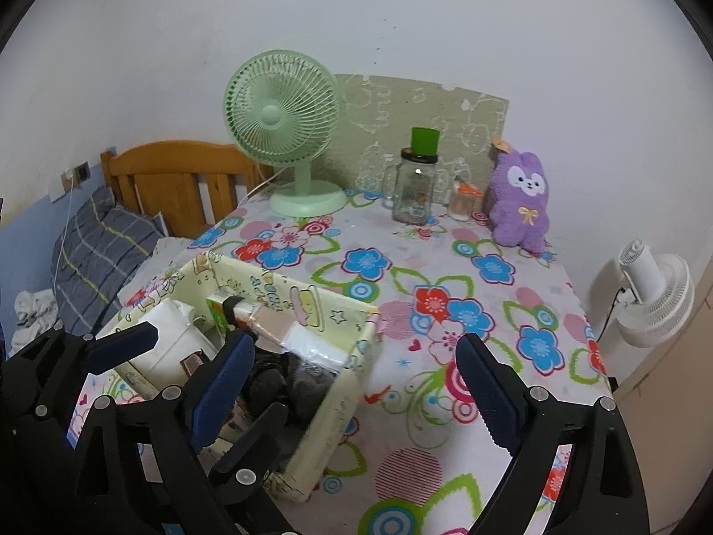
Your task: Organize soft objects
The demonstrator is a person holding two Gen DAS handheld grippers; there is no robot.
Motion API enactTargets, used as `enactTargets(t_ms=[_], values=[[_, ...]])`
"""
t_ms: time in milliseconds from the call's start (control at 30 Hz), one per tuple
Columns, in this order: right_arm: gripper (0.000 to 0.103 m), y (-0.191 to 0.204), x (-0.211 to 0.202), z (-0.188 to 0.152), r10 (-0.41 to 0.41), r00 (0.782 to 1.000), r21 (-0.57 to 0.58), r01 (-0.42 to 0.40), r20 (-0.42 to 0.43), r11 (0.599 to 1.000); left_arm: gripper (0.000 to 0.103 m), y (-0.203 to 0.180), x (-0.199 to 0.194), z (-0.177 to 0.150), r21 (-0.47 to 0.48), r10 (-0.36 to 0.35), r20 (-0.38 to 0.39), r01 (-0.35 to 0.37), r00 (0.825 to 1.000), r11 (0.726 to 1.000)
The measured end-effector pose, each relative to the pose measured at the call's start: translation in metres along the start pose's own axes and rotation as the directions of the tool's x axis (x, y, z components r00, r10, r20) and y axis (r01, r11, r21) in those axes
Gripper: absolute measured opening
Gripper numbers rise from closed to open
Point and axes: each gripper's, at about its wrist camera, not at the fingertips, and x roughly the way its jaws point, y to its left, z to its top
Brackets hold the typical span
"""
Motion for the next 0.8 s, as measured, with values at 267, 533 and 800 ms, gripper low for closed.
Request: enactTargets(t_ms=[267,533,800], values=[[0.094,-0.02,-0.022,-0.005,-0.02,0.999,0.036,0.019,0.027,0.999,0.096,-0.018,-0.015,0.004,0.014,0.001,0.033,-0.001,0.999,1.0],[0.095,-0.041,-0.052,-0.011,-0.052,0.996,0.074,0.047,0.069,0.996,0.098,-0.035,-0.033,0.006,0.033,-0.008,0.071,0.005,0.997,0.999],[0.096,-0.059,-0.08,-0.018,-0.078,0.991,0.109,0.067,0.104,0.992,0.1,-0.055,-0.055,0.006,0.059,-0.008,0.112,0.002,0.994,0.998]])
